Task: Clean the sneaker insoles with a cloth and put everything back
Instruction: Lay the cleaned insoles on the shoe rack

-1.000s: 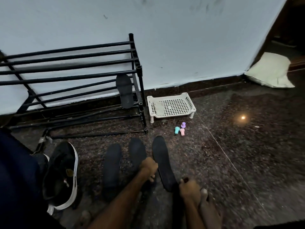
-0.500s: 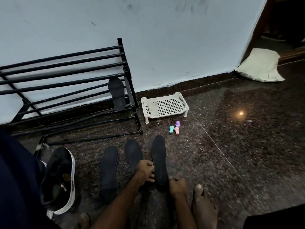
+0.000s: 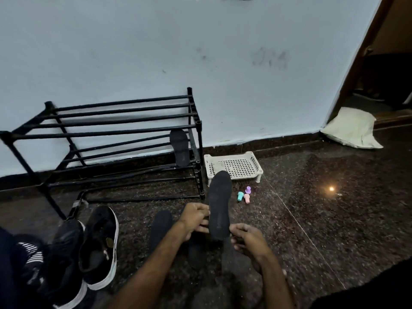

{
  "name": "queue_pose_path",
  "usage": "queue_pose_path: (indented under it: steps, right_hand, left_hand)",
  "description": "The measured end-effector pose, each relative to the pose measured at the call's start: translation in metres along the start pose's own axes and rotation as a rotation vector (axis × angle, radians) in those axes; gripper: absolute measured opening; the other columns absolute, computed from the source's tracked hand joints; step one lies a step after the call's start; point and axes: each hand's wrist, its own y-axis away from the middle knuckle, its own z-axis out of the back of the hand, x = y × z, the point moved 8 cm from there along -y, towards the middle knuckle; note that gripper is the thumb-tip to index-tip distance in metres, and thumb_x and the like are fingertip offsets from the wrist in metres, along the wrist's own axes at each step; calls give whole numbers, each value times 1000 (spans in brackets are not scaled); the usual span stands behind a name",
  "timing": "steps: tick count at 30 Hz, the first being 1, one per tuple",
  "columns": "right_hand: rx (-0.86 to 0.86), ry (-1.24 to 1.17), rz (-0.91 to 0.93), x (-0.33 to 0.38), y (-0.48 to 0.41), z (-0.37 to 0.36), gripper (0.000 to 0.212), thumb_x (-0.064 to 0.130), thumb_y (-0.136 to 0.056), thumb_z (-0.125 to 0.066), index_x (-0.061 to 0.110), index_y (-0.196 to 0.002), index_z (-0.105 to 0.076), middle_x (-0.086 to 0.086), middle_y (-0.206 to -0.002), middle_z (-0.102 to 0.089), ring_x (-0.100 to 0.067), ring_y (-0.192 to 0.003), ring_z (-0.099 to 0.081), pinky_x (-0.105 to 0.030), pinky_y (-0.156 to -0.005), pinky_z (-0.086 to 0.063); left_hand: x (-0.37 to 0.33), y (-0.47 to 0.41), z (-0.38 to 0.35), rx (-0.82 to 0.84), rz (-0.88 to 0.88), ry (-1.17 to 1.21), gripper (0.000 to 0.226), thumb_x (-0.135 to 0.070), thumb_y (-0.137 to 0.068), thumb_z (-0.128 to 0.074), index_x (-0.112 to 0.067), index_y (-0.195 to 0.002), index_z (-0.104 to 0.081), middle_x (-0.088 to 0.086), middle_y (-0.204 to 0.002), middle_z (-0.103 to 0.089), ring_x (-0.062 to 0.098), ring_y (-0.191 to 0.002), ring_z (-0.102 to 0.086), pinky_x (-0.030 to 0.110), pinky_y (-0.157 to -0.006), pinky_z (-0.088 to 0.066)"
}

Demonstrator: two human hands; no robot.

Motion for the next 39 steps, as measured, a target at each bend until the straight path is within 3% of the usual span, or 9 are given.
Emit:
queue_pose_path:
  steps: [3,8,12,17,24,28,33,39]
  right_hand:
    - [109,6,48,25,11,-26,12,14,-93,-64,6,-102,-68,-1,-75,-67,-7,-59,-57,-18,-52,-43]
    - [133,-25,115,48,10,-69,11,14,-94,-62,6,-100,-67,-3,-78,-68,-7,-57,-55,-19,-51,-40]
    - [84,-33,144,48,-8,-103,9,13,-95,-61,6,-97,-67,-3,-74,-69,-7,-53,-54,-17,-47,-41]
    - [59,14,184,68,-51,-139,16,19,-98,-58,7,-94,-68,-2,-72,-70,-5,-51,-55,-16,-47,-43]
    - [42,70,159,116,-127,-167,28,30,-101,-53,9,-88,-67,-3,-70,-69,-9,-50,-52,-21,-46,-40]
    - [46,127,126,127,-165,-175,30,31,-102,-49,10,-89,-65,-5,-73,-69,-11,-50,-54,-22,-48,-39]
    - [45,131,98,126,-180,-174,35,32,-103,-47,14,-80,-66,4,-61,-69,-7,-47,-58,-20,-49,-40]
    - [6,122,71,116,-187,-174,31,31,-102,-49,15,-81,-65,0,-72,-70,-9,-50,-58,-20,-48,-40]
  left_hand:
    - [-27,32,29,-4,-80,37,20,-4,-100,-51,3,-113,-64,6,-77,-75,13,-60,-71,31,-51,-57]
    - [-51,59,105,-124,-156,160,19,-4,-100,-52,1,-111,-66,1,-65,-70,10,-51,-65,34,-57,-59]
    - [-65,43,166,-266,-173,235,17,-3,-100,-51,-1,-103,-68,2,-60,-69,9,-45,-62,29,-48,-58]
    - [-89,-7,211,-347,-182,179,16,-4,-101,-51,-4,-100,-67,1,-65,-73,11,-53,-69,31,-51,-60]
    - [-105,-93,230,-355,-139,88,22,-5,-101,-51,4,-115,-65,11,-88,-73,19,-66,-71,36,-57,-61]
    - [-108,-131,233,-374,-146,46,18,-4,-100,-50,2,-108,-65,8,-83,-71,12,-54,-68,31,-51,-60]
    - [-103,-150,239,-393,-132,0,11,-6,-99,-54,-1,-98,-63,8,-79,-69,12,-49,-65,30,-47,-58]
    - [-99,-158,237,-406,-123,-9,19,-4,-99,-52,6,-111,-63,11,-83,-69,12,-47,-64,27,-41,-54]
